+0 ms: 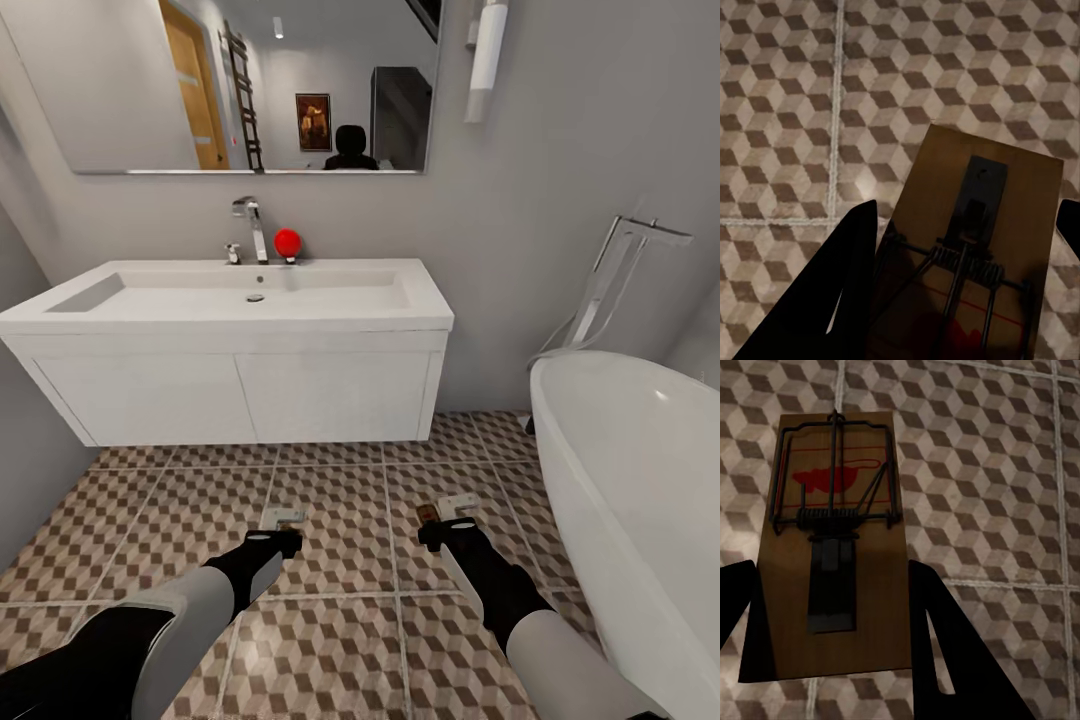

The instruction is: Take the four mousetraps from the cabinet in the bathroom and place them on the bathroom floor. Make sure all four end up on the same floor surface, and ensure that at least two of them are either under or directly next to the same bathroom sink.

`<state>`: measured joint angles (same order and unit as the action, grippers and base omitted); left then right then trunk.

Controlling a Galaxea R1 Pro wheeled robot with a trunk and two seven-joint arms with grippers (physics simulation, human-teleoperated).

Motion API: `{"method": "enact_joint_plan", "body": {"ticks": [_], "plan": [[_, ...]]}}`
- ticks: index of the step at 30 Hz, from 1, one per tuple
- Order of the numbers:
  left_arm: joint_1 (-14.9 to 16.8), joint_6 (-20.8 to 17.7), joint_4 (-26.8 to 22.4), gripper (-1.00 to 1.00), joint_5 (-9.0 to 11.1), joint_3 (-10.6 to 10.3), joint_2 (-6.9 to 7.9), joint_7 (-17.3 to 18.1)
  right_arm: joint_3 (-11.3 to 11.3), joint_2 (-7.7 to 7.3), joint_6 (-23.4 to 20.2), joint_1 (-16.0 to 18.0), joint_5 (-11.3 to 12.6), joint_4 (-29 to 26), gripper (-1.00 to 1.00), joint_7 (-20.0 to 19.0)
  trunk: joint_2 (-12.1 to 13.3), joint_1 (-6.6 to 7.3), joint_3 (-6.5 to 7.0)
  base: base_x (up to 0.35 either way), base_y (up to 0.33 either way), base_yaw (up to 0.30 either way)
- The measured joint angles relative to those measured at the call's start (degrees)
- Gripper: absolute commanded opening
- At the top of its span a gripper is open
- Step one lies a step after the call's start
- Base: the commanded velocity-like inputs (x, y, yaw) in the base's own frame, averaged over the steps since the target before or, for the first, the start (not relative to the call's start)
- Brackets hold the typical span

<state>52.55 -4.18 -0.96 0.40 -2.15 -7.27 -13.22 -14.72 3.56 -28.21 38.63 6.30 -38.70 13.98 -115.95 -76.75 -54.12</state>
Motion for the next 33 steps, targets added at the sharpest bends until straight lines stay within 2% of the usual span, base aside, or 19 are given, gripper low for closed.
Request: {"method": "enact_joint_plan", "body": {"ticks": [4, 8, 20, 26, 33], "plan": [[0.0, 3.4, 1.3, -1.00, 0.0, 0.0, 0.13, 0.3, 0.0, 0.00, 0.0, 0.0, 0.0, 0.0, -1.00, 0.0, 0.0, 0.00, -0.37, 0.000, 0.000, 0.000], [-0.1, 4.5, 1.9, -1.00, 0.0, 0.0, 0.12, 0.4, 0.0, 0.00, 0.0, 0.0, 0.0, 0.0, -1.00, 0.0, 0.0, 0.00, -0.73, 0.000, 0.000, 0.000], [-0.4, 5.1, 2.2, -1.00, 0.0, 0.0, 0.39, 1.6, 0.0, 0.00, 0.1, 0.0, 0.0, 0.0, -1.00, 0.0, -4.8, -2.63, -3.98, 0.000, 0.000, 0.000], [-0.8, 7.8, 2.2, -1.00, -0.1, 0.0, 0.75, 2.7, 0.0, 0.00, 0.2, 0.0, 0.0, 0.0, -1.00, 0.0, -7.2, -3.95, -5.61, 0.000, 0.000, 0.000], [-1.1, 8.8, 1.9, -1.00, -0.2, 0.0, 0.94, 2.9, 0.0, 0.00, 0.2, 0.0, 0.0, 0.2, -1.00, -0.2, -10.0, -5.49, -7.51, 0.000, 0.000, 0.000]]}}
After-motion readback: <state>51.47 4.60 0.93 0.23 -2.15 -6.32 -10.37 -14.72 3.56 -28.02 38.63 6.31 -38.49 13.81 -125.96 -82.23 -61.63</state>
